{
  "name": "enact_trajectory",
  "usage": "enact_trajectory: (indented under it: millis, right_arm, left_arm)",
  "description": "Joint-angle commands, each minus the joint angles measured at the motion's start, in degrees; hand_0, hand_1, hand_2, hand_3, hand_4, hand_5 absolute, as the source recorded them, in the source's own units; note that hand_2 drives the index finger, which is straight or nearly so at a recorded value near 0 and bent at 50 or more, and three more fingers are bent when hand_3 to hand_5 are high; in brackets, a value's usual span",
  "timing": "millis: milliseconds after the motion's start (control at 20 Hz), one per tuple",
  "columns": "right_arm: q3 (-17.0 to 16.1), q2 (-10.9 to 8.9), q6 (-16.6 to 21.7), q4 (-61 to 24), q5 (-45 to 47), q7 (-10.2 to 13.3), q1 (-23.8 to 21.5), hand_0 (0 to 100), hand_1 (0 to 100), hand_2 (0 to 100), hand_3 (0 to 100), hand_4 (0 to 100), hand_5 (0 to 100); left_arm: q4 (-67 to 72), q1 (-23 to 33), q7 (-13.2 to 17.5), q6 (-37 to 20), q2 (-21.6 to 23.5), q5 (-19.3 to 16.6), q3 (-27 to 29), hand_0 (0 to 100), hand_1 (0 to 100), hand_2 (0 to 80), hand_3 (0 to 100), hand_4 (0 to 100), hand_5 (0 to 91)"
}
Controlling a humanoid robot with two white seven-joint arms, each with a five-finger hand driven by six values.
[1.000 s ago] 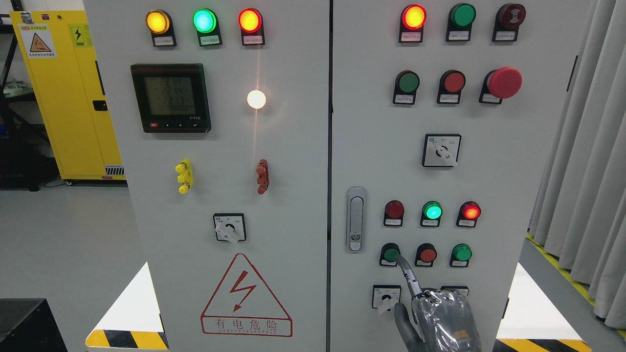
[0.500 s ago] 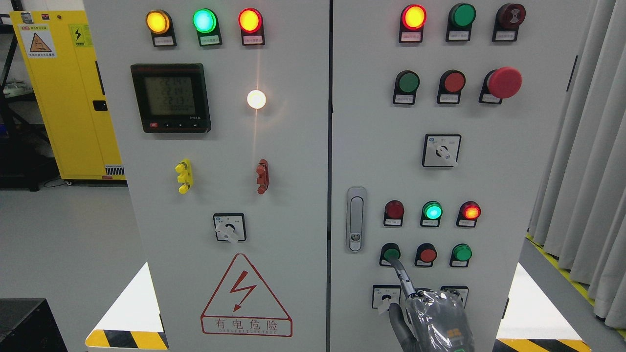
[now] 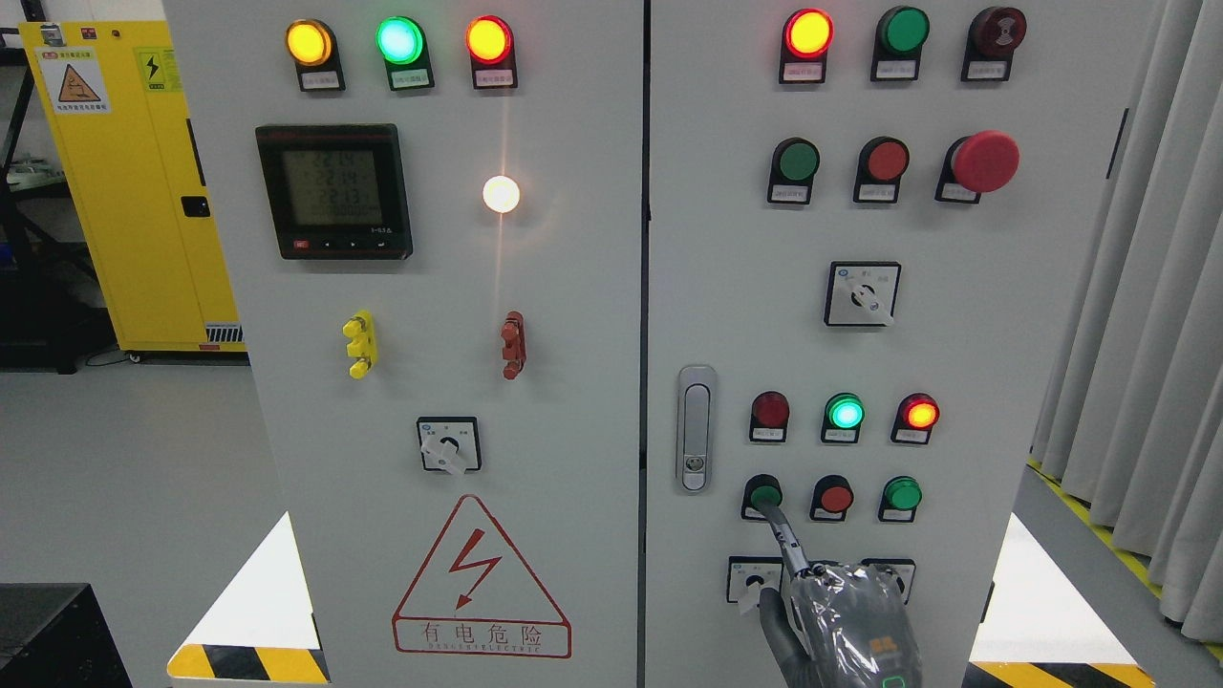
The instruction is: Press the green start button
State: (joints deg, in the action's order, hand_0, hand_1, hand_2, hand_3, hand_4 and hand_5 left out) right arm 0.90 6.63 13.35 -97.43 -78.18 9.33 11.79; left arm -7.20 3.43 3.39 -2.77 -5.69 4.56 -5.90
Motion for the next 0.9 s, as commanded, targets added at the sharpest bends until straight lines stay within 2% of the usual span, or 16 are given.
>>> enact_trajectory:
  millis: [0, 200, 350, 850]
  right_arm:
    - [1.0, -0.03, -0.3, 0.9, 0.3, 0.0, 0.2, 75, 93, 0, 98, 100, 100]
    - [1.0, -0.03, -0.3, 1.3, 0.4, -0.1, 0.4, 76, 93, 0, 98, 100, 100]
    - [1.0, -0.03, -0.3, 1.4, 0.4, -1.2, 0.9, 77, 93, 0, 98, 100, 100]
    - [1.3, 0.05, -0.8, 1.6, 0.5, -1.3, 1.2, 77, 93, 0, 98, 100, 100]
  left_arm:
    - [0.0, 0.0, 0.0, 0.0, 0.0, 0.0, -0.1, 12, 56, 0.0, 0, 0, 0.0]
    - [0.1, 0.0, 0.0, 0.0, 0.0, 0.0, 0.0, 12, 56, 0.0, 0, 0, 0.0]
    - [0.0, 0.0, 0.0, 0.0, 0.0, 0.0, 0.0, 12, 56, 0.0, 0, 0, 0.0]
    - [0.0, 0.0, 0.0, 0.0, 0.0, 0.0, 0.0, 12, 56, 0.0, 0, 0, 0.0]
